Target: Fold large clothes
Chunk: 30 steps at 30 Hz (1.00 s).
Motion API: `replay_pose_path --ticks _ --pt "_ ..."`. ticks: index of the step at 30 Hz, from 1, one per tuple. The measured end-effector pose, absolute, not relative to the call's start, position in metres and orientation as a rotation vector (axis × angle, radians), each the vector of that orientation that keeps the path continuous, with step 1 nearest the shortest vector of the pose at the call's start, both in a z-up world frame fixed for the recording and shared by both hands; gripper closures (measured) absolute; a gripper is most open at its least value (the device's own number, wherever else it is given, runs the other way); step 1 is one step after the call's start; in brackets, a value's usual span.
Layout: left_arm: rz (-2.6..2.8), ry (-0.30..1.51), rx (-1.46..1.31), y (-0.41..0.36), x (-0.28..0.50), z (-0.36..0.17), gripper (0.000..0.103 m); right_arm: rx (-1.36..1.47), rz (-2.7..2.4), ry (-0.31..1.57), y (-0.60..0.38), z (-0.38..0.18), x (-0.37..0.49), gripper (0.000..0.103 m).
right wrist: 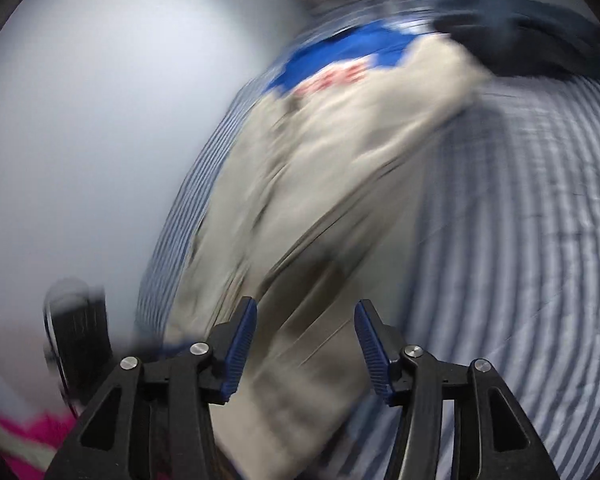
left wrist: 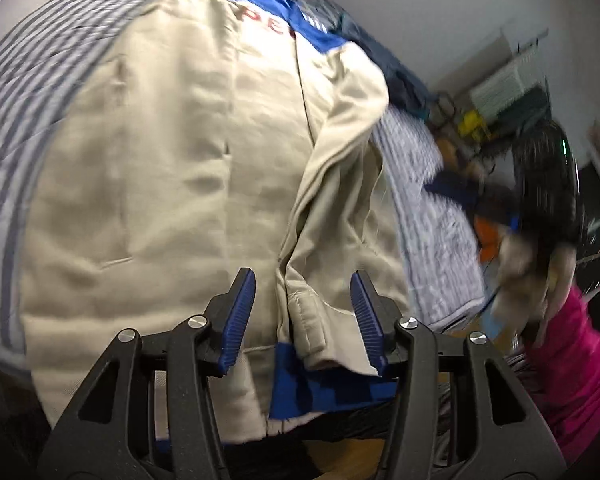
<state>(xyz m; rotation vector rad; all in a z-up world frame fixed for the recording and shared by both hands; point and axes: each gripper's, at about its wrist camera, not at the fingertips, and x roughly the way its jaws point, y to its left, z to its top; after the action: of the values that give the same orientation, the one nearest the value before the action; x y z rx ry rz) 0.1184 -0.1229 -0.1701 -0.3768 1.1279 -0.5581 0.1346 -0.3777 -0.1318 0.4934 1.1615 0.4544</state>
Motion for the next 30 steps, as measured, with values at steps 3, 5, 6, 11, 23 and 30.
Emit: replay_pose_path --ticks 3,5,6,11,23,30 --pt "-0.57 1.156 -0.33 -0.137 0.121 -0.179 0.053 0.591 0.347 1.12 -0.419 -0.141 0.165 0.046" --pt "-0.592 1.178 -0.311 -0.143 0.121 -0.185 0.053 0.655 0.293 1.096 -0.441 -0.148 0.187 0.046" --pt "-0.598 1.189 -0.304 -0.146 0.121 -0.188 0.053 0.678 0.276 1.088 -0.448 -0.15 0.195 0.045" --pt "-0.607 1.205 -0.283 -0.15 0.123 -0.196 0.053 0.714 0.224 1.059 -0.462 -0.16 0.228 0.043" --pt "-0.62 1.211 -0.247 -0.156 0.125 -0.201 0.081 0.865 0.163 0.996 -0.471 -0.197 0.28 0.038" --pt "-0.644 1.201 -0.263 -0.155 0.122 -0.197 0.088 1.019 0.182 0.952 -0.47 -0.209 0.306 0.08"
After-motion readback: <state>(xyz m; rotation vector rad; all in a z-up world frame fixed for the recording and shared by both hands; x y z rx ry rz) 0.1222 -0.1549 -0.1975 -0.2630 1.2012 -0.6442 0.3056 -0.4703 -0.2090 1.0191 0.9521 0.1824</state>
